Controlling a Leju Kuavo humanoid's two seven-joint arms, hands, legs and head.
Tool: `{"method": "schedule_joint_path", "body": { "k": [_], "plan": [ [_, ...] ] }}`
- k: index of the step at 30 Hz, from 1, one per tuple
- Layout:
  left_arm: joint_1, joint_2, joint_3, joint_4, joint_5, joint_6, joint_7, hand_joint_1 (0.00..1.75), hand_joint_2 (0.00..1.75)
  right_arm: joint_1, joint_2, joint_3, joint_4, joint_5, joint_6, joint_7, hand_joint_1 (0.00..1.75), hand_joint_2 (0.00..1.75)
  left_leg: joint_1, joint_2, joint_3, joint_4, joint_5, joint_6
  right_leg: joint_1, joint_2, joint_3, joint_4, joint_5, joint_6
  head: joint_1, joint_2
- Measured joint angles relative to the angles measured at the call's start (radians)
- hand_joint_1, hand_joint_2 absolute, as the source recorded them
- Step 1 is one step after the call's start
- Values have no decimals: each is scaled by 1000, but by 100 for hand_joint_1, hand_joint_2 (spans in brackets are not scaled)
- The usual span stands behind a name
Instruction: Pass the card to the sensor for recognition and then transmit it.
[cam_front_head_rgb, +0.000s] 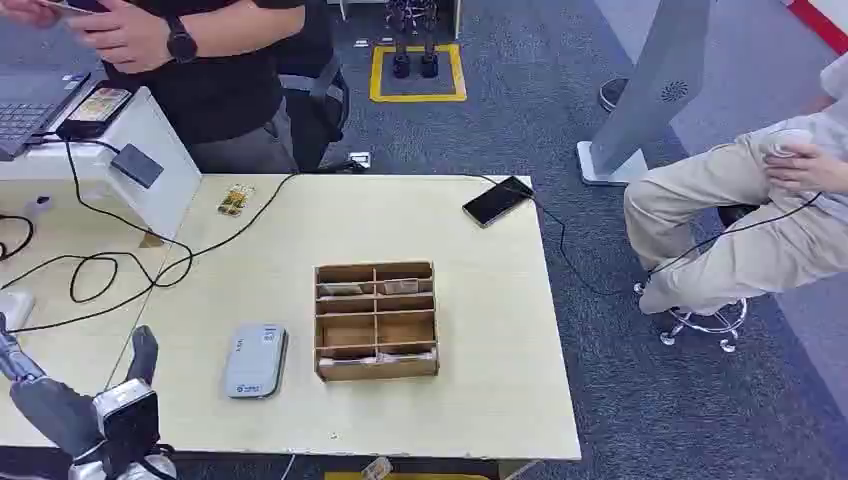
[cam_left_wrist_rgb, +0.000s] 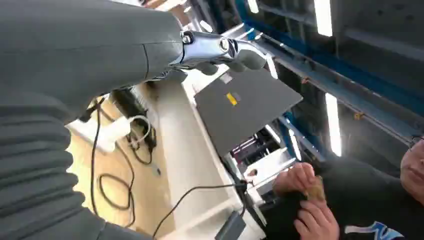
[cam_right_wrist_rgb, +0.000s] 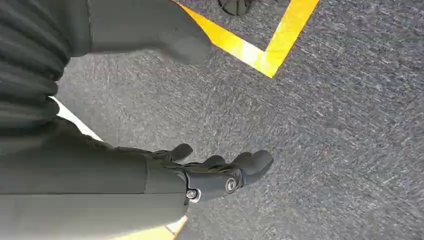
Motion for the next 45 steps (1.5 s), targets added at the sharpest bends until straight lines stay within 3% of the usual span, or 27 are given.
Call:
{"method": "schedule_joint_path", "body": {
  "k": [6, 14, 17, 25, 29, 30, 31, 45],
  "plan": [
    [-125, 5, 107, 17, -364, 1, 0, 0, 175, -1, -19, 29, 21, 33, 17, 0, 0, 175, 0, -1, 0, 0, 0, 0, 0, -1, 1, 0, 0, 0, 0, 0],
    [-248, -10, 213, 75, -553, 1, 7, 0, 175, -1, -34, 58, 37, 49, 27, 10, 0, 175, 0, -1, 0, 0, 0, 0, 0, -1, 1, 0, 0, 0, 0, 0],
    [-272, -16, 233, 150, -663, 1, 23, 0, 175, -2, -39, 60, 43, 40, 37, 7, 0, 175, 1, -1, 0, 0, 0, 0, 1, -1, 1, 0, 0, 0, 0, 0],
    [-306, -25, 262, 209, -695, 2, 23, 0, 175, 0, -48, 68, 52, 40, 54, 20, 0, 175, 0, -2, 0, 0, 0, 0, 1, -1, 0, 0, 0, 0, 0, 0],
    [-323, -29, 266, 227, -717, 2, 52, 0, 175, 0, -50, 69, 54, 40, 54, 18, 0, 175, 1, -2, 0, 0, 0, 0, 1, -1, 0, 0, 0, 0, 0, 0],
    [-328, -30, 267, 231, -714, 2, 55, 168, 175, 0, -51, 70, 55, 40, 54, 18, 0, 175, 1, -2, 0, 0, 0, 0, 1, -1, 0, 0, 0, 0, 0, 0],
    [-335, -32, 269, 236, -704, 2, 55, 175, 175, -1, -52, 71, 56, 40, 54, 18, 0, 175, 1, -2, 0, 0, 0, 0, 1, -1, 0, 0, 0, 0, 0, 0],
    [-395, -55, 315, 319, -566, 2, 10, 175, 175, -1, -53, 79, 61, 32, 49, 19, 0, 175, 1, -2, -1, 0, 0, 0, 1, -1, 0, 0, 0, 0, 0, 0]
  ]
}}
